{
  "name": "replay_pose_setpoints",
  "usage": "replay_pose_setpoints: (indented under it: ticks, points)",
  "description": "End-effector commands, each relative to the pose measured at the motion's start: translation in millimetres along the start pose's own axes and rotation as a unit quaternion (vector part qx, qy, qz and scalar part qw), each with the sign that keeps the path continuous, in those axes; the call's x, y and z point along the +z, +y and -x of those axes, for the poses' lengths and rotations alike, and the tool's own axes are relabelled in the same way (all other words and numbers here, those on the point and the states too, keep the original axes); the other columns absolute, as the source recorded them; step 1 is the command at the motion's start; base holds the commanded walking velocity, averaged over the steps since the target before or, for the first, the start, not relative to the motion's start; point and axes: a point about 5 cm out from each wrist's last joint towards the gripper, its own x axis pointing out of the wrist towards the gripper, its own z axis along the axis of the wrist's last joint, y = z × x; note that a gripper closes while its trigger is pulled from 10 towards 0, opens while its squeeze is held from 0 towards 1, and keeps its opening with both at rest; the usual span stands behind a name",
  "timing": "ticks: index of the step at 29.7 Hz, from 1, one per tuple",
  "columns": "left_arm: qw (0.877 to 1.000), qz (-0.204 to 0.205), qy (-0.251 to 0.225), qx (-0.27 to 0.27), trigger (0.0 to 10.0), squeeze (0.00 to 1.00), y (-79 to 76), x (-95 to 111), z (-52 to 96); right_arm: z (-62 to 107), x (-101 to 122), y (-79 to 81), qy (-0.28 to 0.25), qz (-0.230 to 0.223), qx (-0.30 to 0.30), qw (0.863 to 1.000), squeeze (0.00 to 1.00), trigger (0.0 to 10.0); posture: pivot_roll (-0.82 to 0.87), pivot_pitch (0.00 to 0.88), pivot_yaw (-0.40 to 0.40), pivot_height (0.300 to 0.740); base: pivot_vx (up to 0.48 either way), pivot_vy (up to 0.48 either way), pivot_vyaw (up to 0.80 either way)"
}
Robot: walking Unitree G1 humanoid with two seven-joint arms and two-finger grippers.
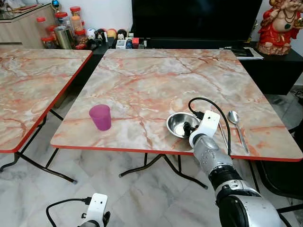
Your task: Setting the table
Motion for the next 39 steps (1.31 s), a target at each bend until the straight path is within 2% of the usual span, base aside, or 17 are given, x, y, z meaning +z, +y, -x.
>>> replay_pose_setpoints:
  ticks: [1,23,24,25,39]
  points:
    - [1.0,0.004,0.003,0.003,10.0,0.0,2.2,0.5,-0.3,-0.5,3.4,5.1,0.002,0.002,0.005,1.0,0.0,10.0,-0.04,0.0,-0.003,0.736,0.0,0.0,0.0]
    - [1.0,0.004,0.003,0.003,10.0,0.0,2.2,0.5,-0.3,-0.5,3.4,5.1,0.002,0.002,0.005,1.0,0.0,10.0,-0.04,0.0,-0.003,0.736,0.0,0.0,0.0]
    - [1.0,0.004,0.004,0.003,10.0,0.0,2.2,0.2,-0.2,-0.5,3.4,5.2,0.002,0.001,0.006,1.0,0.0,1.3,-0.04,0.0,-0.003,0.736,0.0,0.0,0.0]
    - [1.0,-0.009,0.006,-0.002,10.0,0.0,5.3,0.1,0.2,0.7,8.4,4.4,-0.027,-0.023,0.0,0.999,0.0,0.0,-0.05,0.0,0.023,0.736,0.0,0.0,0.0]
    - [1.0,-0.018,0.005,-0.006,10.0,0.0,6.5,1.7,0.0,1.5,12.1,5.7,-0.044,-0.035,0.001,0.998,0.0,0.0,-0.05,0.0,0.03,0.736,0.0,0.0,0.0]
